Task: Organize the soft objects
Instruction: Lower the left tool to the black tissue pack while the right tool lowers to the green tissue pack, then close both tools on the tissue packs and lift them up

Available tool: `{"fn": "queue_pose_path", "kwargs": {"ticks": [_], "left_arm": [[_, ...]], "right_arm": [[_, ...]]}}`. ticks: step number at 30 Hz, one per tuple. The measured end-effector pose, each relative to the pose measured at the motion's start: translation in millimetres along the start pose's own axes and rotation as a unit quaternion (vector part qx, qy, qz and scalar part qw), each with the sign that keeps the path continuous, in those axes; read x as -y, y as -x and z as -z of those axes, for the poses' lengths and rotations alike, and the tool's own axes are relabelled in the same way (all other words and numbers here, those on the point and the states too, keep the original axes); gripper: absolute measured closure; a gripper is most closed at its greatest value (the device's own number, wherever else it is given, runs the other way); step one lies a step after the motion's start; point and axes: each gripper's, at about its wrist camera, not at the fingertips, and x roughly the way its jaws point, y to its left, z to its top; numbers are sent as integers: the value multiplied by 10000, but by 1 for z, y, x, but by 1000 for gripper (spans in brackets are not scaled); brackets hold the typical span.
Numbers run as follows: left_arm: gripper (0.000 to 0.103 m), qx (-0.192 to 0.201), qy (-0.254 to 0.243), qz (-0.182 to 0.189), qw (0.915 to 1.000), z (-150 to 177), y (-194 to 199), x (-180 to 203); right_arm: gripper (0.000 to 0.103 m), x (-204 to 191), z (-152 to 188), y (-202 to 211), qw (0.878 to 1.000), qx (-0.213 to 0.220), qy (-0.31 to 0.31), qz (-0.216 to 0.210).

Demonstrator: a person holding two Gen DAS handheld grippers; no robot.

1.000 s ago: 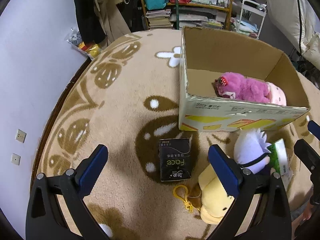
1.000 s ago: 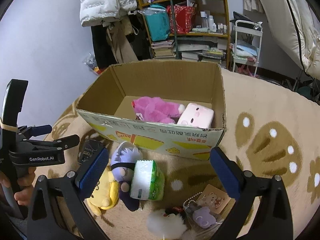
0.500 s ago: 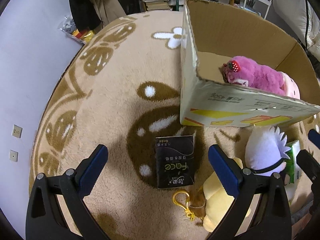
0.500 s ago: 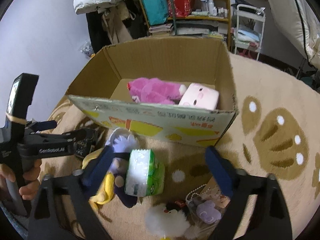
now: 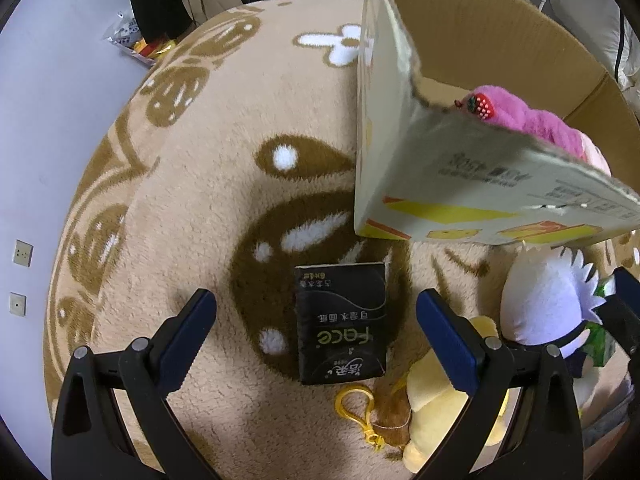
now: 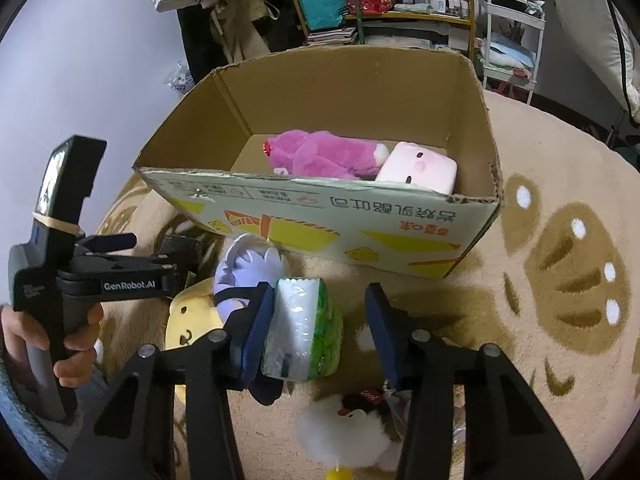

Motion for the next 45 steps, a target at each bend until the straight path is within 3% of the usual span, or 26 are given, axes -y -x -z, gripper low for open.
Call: {"fn": "queue_pose_path", "kwargs": {"ticks": [6, 14, 17, 19, 26, 37, 45], "left_arm": [[6, -68, 25, 26, 10000, -1, -7, -1], [40, -322, 38, 209, 9993, 2, -17, 0], [51, -314, 30, 138, 9994, 2, -17, 1], [58, -315, 54, 80, 9995, 2, -17, 0], [59, -154, 213, 271, 9993, 5, -5, -8], [58, 368, 167, 99, 9991, 25, 39, -4], [58, 1146, 42, 72, 9934, 41, 87, 1]], "right_arm": [[65, 4, -2, 2, 10000, 24, -69, -41], [69, 2, -2, 1, 10000, -1, 21, 29], [79, 0, -2, 0, 10000, -26, 52, -14], [79, -2, -2, 0, 9999, -25, 119, -1], [79, -1, -2, 3, 10000, 48, 87, -11], [79, -5, 0, 33, 9973, 640, 251, 263], [79, -11, 0, 57, 9912, 1151, 386, 526]]}}
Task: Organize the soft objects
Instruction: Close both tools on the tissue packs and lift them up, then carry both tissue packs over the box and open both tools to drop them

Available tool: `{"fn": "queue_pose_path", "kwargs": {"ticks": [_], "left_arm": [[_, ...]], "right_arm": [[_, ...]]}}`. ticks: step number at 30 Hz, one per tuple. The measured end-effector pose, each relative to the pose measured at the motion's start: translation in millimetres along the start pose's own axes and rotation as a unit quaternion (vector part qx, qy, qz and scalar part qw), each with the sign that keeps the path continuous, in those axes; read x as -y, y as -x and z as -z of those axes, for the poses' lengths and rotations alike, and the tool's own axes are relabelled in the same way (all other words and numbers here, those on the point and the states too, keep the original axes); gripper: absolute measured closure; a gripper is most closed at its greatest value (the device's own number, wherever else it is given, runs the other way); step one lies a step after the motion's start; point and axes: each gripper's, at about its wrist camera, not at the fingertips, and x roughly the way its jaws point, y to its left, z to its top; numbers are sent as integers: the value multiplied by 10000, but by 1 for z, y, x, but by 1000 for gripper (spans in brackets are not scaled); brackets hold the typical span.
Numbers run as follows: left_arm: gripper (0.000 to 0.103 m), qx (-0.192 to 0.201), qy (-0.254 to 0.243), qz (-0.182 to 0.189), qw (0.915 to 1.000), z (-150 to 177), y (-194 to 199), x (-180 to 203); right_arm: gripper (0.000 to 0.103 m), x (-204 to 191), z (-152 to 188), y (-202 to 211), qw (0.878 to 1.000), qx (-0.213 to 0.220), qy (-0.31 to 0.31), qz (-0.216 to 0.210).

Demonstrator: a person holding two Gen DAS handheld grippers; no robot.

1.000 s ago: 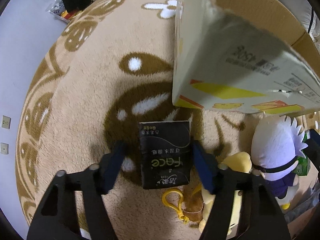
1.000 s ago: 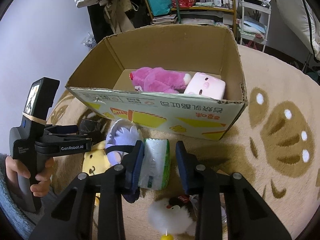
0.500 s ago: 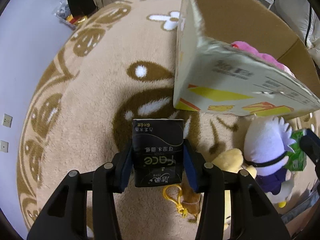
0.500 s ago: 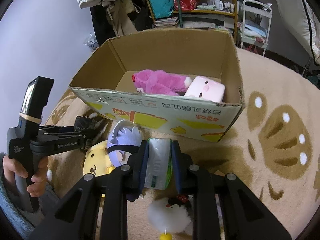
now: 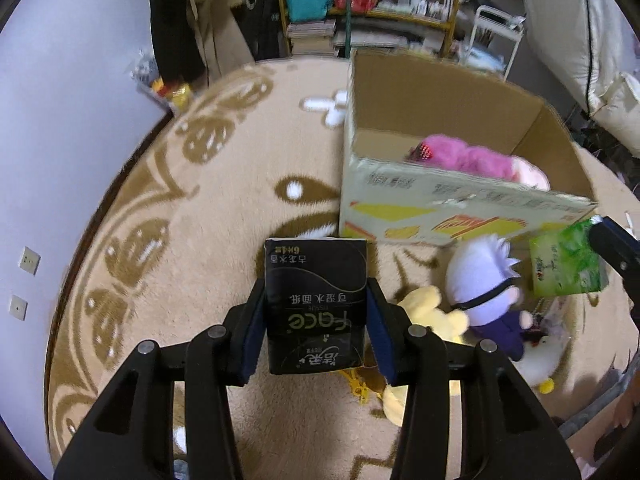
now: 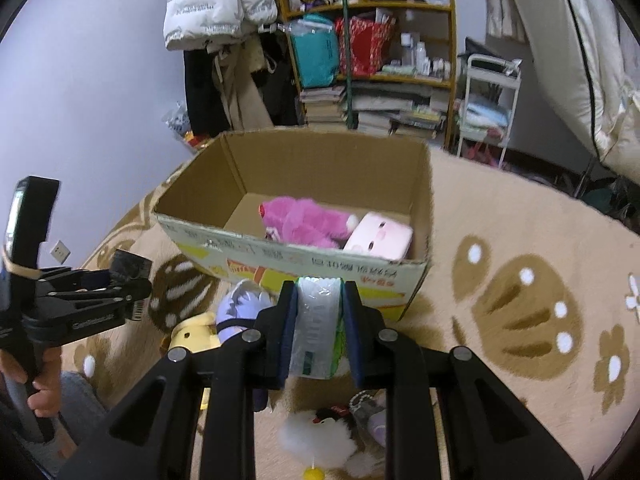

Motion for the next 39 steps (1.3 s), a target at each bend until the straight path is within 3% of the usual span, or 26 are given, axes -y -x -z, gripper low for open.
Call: {"fn": "queue_pose_path", "kwargs": {"ticks": [10, 18, 30, 39], "left_arm": [[58, 1068, 54, 107, 9942, -5, 49, -1], [58, 1893, 73, 87, 9819, -7, 81, 0], [58, 2303, 141, 104, 9730, -21, 85, -2], [58, 2387, 64, 211, 9708, -37, 73, 6]], "right_arm": [[80, -2, -7, 39, 9956, 927, 115, 115], [80, -5, -15, 58, 9880, 1517, 257, 99], [80, 6, -31, 61, 9815, 1915, 65, 9], [80, 19, -41, 47, 9817, 1902, -130, -18]]}}
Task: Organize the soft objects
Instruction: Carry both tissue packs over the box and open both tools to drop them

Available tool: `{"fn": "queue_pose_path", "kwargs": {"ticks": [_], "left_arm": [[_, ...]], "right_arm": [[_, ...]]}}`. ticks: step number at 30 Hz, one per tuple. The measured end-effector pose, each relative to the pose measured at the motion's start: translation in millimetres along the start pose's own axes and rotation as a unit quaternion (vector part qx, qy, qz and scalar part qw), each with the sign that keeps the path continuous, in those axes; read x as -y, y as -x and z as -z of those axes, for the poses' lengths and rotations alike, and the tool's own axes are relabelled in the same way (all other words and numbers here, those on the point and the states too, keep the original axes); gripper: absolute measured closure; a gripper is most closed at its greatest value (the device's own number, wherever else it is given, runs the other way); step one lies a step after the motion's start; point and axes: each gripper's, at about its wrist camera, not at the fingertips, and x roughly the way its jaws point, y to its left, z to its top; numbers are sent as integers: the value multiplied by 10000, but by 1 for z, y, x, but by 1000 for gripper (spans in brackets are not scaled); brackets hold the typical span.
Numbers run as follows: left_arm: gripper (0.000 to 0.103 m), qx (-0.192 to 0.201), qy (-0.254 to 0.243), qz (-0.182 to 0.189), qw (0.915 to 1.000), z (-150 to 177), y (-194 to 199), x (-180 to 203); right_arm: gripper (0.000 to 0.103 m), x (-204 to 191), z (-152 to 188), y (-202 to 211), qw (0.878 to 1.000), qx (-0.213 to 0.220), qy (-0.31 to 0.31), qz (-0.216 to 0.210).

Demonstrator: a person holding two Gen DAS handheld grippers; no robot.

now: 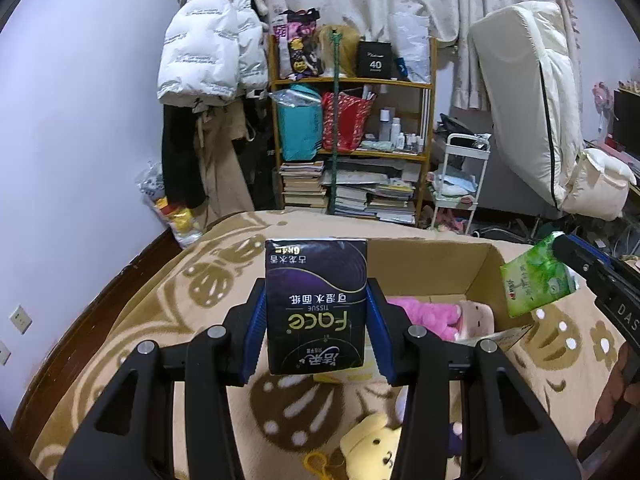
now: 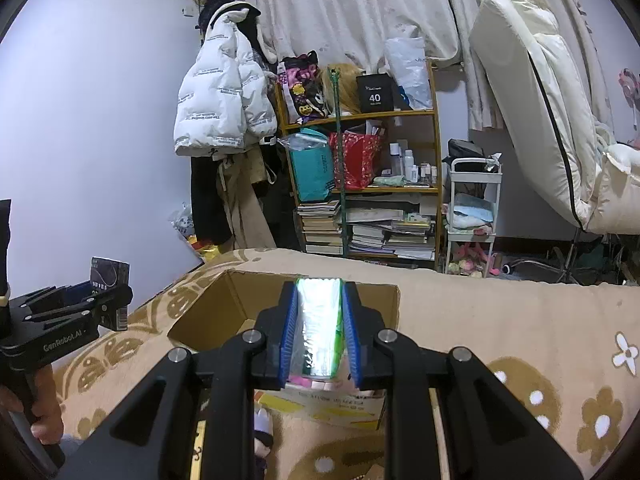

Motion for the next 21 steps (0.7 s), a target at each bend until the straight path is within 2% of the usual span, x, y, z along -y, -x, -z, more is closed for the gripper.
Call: {"fn": "queue_pose_path", "kwargs": {"ticks": [9, 21], "left_arm": [[58, -18, -99, 73, 9999, -1, -29, 14], [58, -259, -206, 211, 9992, 4, -58, 22]], "right_arm": [[80, 4, -3, -14, 10000, 22, -59, -37], [80, 5, 0, -51, 9995, -270, -105, -156]]}}
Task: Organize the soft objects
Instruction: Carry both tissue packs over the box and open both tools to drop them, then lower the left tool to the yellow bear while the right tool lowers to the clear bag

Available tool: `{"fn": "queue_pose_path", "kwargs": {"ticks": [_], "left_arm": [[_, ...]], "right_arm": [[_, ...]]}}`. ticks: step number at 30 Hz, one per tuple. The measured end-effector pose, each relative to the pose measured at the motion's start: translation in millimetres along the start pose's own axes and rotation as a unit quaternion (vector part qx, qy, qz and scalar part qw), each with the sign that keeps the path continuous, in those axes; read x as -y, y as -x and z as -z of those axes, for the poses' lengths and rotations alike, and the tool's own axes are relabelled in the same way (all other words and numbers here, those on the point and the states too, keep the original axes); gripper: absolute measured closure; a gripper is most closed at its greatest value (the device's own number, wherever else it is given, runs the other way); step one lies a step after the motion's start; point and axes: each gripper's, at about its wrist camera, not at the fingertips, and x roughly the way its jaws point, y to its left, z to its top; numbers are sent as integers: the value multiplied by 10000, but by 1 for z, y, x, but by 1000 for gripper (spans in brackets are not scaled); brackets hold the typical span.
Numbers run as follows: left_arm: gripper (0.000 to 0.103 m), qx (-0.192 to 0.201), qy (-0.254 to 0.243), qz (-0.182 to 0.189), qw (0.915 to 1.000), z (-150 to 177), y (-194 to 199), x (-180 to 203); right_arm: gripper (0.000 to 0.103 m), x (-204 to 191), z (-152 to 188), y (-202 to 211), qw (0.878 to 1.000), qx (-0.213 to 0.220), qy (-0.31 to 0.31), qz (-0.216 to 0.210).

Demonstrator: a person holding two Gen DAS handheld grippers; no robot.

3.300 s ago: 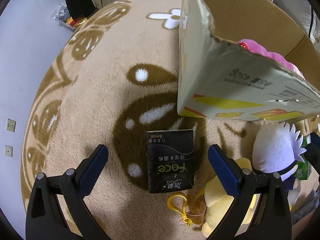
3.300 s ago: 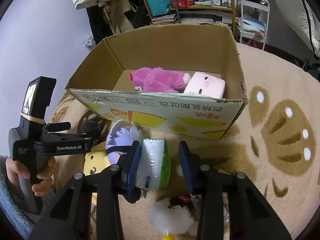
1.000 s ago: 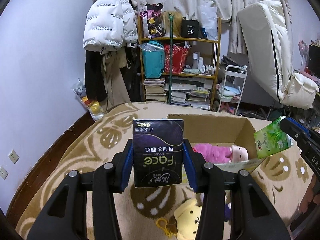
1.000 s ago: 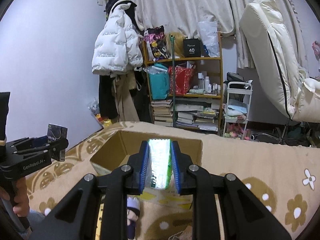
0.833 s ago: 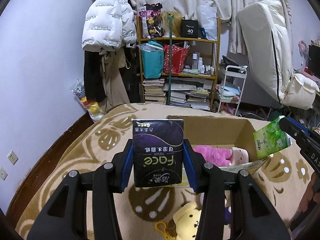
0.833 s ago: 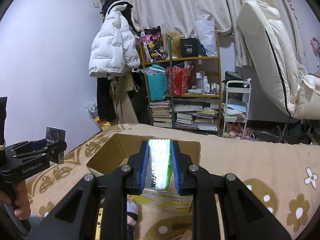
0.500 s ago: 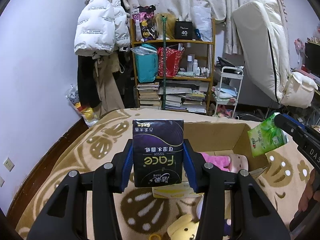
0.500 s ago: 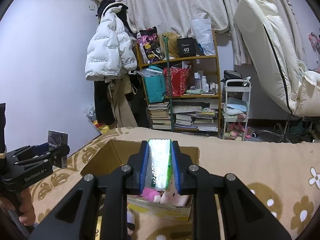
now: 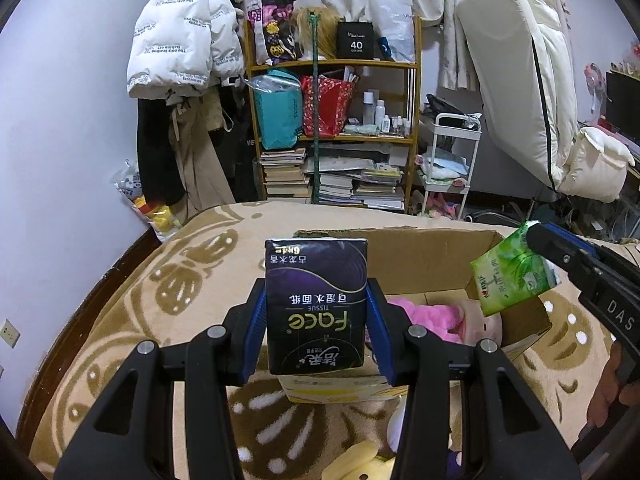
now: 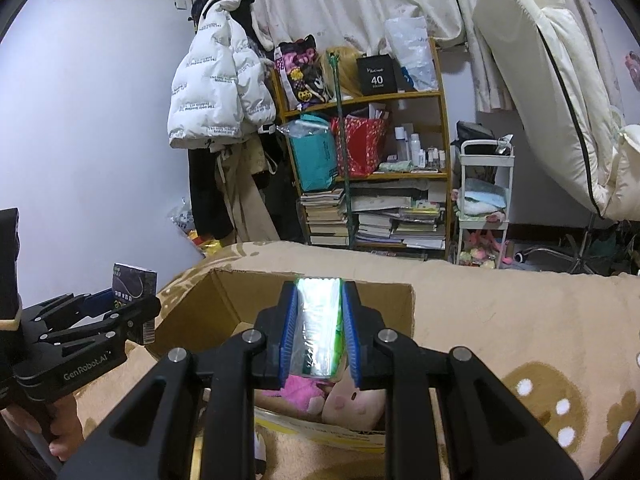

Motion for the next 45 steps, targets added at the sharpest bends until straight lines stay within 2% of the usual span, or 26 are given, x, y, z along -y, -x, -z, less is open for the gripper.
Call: {"fn": "queue_pose_path", "kwargs": {"ticks": [12, 14, 19, 22, 24, 26, 28, 32, 35, 38, 40, 45], "left_arm": [[57, -254, -163, 125, 9995, 2, -16, 17], [49, -304, -156, 93, 9994, 4, -18, 18], [37, -321, -84, 1, 9995, 4, -17, 13], [34, -337, 5, -57, 9994, 5, -15, 7], [30, -378, 40, -80, 9992, 5, -14, 4], [24, -359, 81, -121, 9993, 6, -10, 1], [23, -330, 99, -163, 9993, 6, -5, -2], [18, -364, 121, -182, 9991, 8, 3, -5], [12, -355, 125, -205, 9991, 9, 11, -7], [6, -372, 118, -278, 9989, 11, 19, -8], [5, -387, 135, -306, 9987, 13, 24, -9], [4, -466, 175, -357, 9981, 19, 38, -12]], "right_arm": [[78, 6, 8, -13, 9996, -255, -125, -41], [77, 8, 10, -15, 9993, -317, -205, -58], [76, 12, 12, -16, 9987, -407, -302, -85], [72, 14, 13, -15, 9983, -417, -369, -140], [61, 14, 13, -14, 9983, -402, -393, -163], [58, 14, 13, -10, 9984, -355, -402, -177], [57, 13, 12, -8, 9985, -344, -398, -162], [46, 14, 13, -3, 9983, -336, -443, -151], [42, 15, 13, 3, 9983, -341, -456, -139], [27, 17, 14, 6, 9983, -336, -466, -129], [25, 19, 16, 12, 9981, -368, -486, -108], [8, 20, 22, 29, 9976, -464, -518, -32]]}}
